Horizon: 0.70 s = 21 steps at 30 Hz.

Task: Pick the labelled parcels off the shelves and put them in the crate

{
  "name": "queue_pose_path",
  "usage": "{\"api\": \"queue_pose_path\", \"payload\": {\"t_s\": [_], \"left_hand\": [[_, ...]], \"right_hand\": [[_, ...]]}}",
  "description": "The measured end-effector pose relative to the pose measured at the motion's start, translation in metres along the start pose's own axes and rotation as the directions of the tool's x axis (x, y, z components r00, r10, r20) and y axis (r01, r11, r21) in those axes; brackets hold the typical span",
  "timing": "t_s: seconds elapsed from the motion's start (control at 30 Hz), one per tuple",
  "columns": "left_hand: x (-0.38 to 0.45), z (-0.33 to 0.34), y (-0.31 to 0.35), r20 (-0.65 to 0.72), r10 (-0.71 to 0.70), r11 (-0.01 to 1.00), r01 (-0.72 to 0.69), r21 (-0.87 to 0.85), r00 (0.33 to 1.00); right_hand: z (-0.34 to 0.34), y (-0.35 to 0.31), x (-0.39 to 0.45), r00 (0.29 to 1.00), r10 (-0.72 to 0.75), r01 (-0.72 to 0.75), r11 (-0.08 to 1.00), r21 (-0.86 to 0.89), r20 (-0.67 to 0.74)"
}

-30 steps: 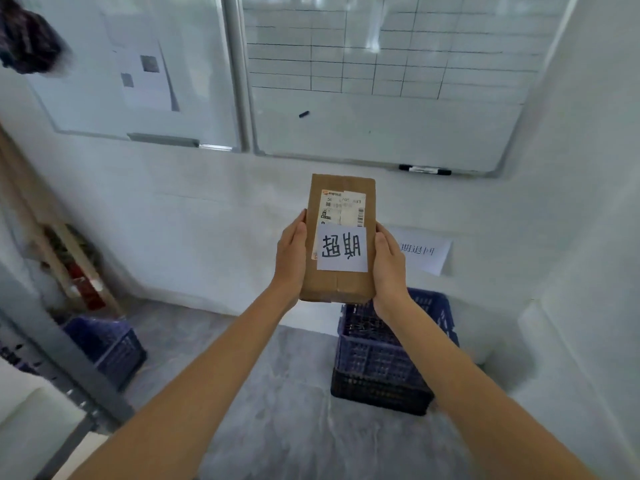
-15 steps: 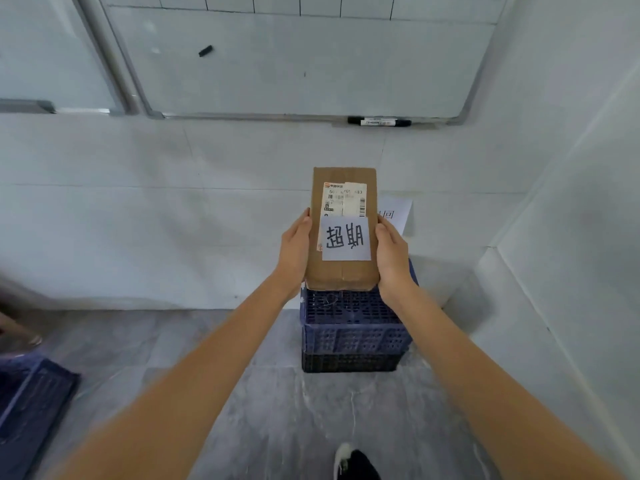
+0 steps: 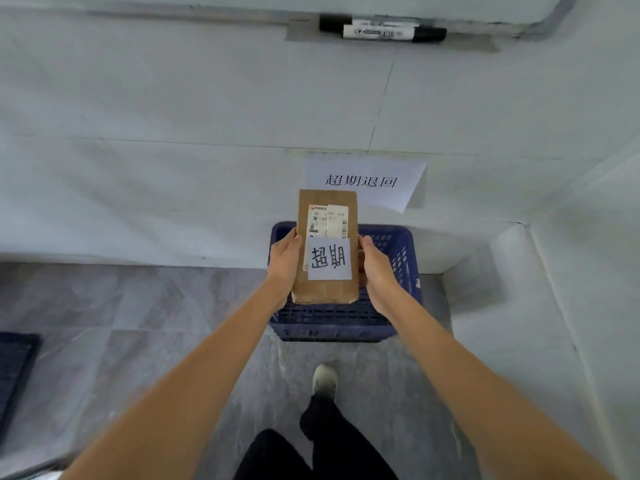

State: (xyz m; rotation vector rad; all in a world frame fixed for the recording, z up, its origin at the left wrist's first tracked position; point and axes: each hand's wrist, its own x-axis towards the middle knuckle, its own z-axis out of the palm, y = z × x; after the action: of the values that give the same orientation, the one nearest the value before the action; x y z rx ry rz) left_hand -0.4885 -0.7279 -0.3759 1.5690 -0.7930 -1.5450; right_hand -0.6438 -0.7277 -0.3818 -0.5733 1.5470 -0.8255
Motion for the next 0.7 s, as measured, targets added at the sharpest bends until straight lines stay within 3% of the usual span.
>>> {"api": "queue_pose_path", "payload": {"t_s": [0.27,0.7], "left_hand": [[0.097,0.015,-0.065,-0.079,-0.239,0.968,0.244,0.063,0.968],[0.259,-0.011,-0.229,-0.156,-0.495,0.860,0.508,0.051,0.855]], "right_hand": [[0.001,0.061,0.113,0.967,0.252,-0.250,0.967,-0.045,0.046],[0.038,0.195,0.292,0.901,0.424,-0.418,0.905,-0.081,0.093]]}}
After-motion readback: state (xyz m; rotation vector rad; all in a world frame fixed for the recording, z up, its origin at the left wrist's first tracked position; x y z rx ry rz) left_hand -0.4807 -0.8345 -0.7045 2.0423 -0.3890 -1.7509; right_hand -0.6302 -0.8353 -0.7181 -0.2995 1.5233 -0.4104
